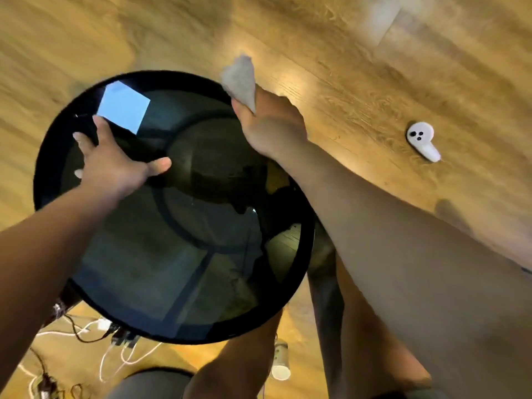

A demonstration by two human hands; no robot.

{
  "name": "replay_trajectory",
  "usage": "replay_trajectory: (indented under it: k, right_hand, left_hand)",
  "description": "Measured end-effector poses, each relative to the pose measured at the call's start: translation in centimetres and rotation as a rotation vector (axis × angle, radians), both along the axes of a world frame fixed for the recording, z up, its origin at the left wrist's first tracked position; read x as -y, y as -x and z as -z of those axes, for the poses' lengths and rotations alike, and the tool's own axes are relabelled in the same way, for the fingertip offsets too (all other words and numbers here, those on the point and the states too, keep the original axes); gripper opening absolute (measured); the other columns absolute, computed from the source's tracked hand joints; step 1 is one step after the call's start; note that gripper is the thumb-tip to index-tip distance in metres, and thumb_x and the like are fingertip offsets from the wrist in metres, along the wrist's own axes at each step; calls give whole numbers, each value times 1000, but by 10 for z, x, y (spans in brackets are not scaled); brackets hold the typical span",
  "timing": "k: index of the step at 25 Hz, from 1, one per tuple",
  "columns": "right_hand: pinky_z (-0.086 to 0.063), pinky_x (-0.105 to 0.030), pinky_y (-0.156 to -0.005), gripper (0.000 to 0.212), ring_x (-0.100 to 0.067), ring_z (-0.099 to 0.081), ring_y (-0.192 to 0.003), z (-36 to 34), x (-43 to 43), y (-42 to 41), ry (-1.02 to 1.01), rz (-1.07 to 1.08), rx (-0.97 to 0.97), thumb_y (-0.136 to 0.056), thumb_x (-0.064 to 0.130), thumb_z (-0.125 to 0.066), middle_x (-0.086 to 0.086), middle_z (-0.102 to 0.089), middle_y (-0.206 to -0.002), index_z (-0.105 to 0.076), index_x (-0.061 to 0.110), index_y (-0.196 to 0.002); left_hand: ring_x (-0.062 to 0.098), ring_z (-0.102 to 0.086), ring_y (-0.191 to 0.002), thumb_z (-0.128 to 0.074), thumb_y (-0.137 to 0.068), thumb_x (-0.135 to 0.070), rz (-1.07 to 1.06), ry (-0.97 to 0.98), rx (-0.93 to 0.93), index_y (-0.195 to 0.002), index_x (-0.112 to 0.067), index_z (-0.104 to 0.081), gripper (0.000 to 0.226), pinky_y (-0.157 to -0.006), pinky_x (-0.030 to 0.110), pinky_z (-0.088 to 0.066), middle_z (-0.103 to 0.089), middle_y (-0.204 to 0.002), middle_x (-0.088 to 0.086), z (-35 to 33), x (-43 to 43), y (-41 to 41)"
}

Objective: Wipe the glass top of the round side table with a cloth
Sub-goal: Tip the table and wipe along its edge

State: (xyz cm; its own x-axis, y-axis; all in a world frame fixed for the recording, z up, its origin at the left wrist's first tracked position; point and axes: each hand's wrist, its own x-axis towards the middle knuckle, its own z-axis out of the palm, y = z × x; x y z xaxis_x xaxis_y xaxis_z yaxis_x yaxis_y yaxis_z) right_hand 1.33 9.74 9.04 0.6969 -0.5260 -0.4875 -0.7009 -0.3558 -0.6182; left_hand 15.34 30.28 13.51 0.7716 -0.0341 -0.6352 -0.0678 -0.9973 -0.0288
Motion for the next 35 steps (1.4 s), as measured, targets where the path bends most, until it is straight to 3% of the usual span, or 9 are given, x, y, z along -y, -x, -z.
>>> replay_trajectory:
  k: [2,6,9,15,19,22,25,31,35]
  right_hand:
    - [-39,-30,-65,34,-18,-54,-79,5,6,-4,-53,11,37,-97,48,-38,6,-61,-89,-60,28,-114]
    - [-30,-23,-51,33,-13,-55,-62,-13,-65,117,-130,627,-115,-101,45,-41,5,-57,-69,-55,23,-81]
    - [-42,-17,-59,45,-14,-62,-76,-42,-158,186,-289,992,-292,-98,51,-40,0,-63,-84,-61,12,-104]
    - [-35,-28,-68,32,-17,-52,-66,-26,-33,72,-28,310,-84,-98,50,-37,11,-47,-64,-47,34,-73]
    - [-37,-23,-60,33,-22,-57,-83,-4,3,-39,63,-122,25,-96,50,-40,9,-60,-82,-62,26,-100]
    - [-52,-35,-84,37,-17,-65,-93,-9,6,-5,-124,-7,-5,-97,52,-42,0,-71,-101,-65,24,-104]
    - [-44,-32,-63,46,-17,-59,-68,-2,-9,66,-51,163,-44,-98,54,-41,-11,-67,-80,-61,15,-84]
    - [-50,-19,-72,28,-1,-65,-83,42,-8,76,-26,351,227,-86,58,-51,19,-66,-83,-61,33,-87]
    - [-45,-7,-70,32,-4,-63,-85,47,-3,76,16,251,361,-90,50,-51,22,-66,-83,-68,26,-101]
  left_hand:
    - [51,-6,-147,-79,-73,-56,237,-42,71,-155,-38,3,117,-111,65,-27,15,-166,6,-1,10,16]
    - [58,11,-143,-86,-60,-59,535,-18,-147,-147,-49,22,138,-103,70,-35,33,-160,-1,-2,48,93]
    - [60,14,-142,-88,-59,-55,535,-35,-133,-145,-43,30,147,-101,72,-37,39,-157,5,3,52,116]
    - [60,16,-141,-91,-56,-50,502,34,-89,-149,-43,24,148,-103,73,-33,38,-157,5,6,49,115]
    - [61,18,-140,-92,-55,-46,468,74,-77,-149,-44,21,147,-103,73,-30,38,-157,4,7,48,112]
    - [61,14,-141,-89,-57,-55,503,27,-41,-149,-44,22,145,-101,67,-39,35,-159,5,6,48,114]
    - [57,8,-144,-79,-60,-69,553,60,48,-151,-44,17,135,-101,59,-42,25,-163,5,7,35,115]
    - [38,-23,-148,-69,-79,-58,387,317,519,-145,-23,-41,79,-115,60,-20,-27,-159,16,32,-22,180]
    - [38,-19,-149,-53,-91,-48,-377,237,863,-144,-16,-39,64,-116,61,0,-30,-157,18,40,-124,269]
